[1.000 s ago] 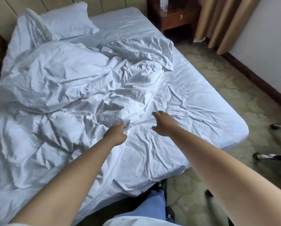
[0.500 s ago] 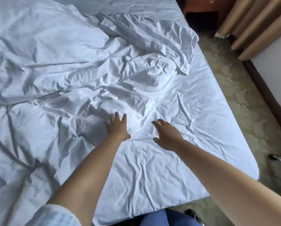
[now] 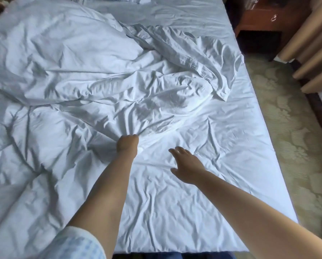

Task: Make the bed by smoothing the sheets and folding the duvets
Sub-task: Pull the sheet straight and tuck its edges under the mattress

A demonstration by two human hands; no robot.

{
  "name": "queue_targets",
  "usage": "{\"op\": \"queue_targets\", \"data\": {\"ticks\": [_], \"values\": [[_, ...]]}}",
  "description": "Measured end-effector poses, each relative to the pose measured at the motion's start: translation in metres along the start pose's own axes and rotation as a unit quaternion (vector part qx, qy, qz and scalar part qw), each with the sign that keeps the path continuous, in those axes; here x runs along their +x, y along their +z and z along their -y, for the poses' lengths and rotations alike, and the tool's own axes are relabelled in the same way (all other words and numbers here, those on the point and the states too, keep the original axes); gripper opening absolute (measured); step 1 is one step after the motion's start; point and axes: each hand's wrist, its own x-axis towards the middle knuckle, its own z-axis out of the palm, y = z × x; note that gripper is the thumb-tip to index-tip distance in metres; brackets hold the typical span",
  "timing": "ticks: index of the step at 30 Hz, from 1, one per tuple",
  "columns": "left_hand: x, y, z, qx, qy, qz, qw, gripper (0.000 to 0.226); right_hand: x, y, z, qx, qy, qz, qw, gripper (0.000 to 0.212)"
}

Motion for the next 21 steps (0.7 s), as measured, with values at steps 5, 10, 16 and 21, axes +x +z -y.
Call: {"op": "queue_targets", "data": {"ticks": [5, 10, 16, 21], "values": [[-0.063, -0.017, -0.027, -0.100, -0.074, 0.017, 0.992, 0.035, -0.032, -0.010, -0.020, 0.008, -0.055, -0.012, 0.998, 0.063], [-0.112, -0.010, -0.077, -0.113, -0.057, 0.041, 0.991, 0.035, -0.069, -0.022, -0.047, -0.038, -0.095, -0.018, 0.995, 0.069], [-0.116, -0.009, -0.080, -0.156, -0.021, 0.051, 0.986, 0.030, -0.047, -0.019, -0.054, -0.102, -0.066, -0.041, 0.992, 0.089], [-0.109, -0.004, -0.060, -0.235, 0.035, 0.076, 0.968, 0.021, 0.004, -0.006, -0.036, -0.189, -0.065, -0.041, 0.979, 0.101]]}}
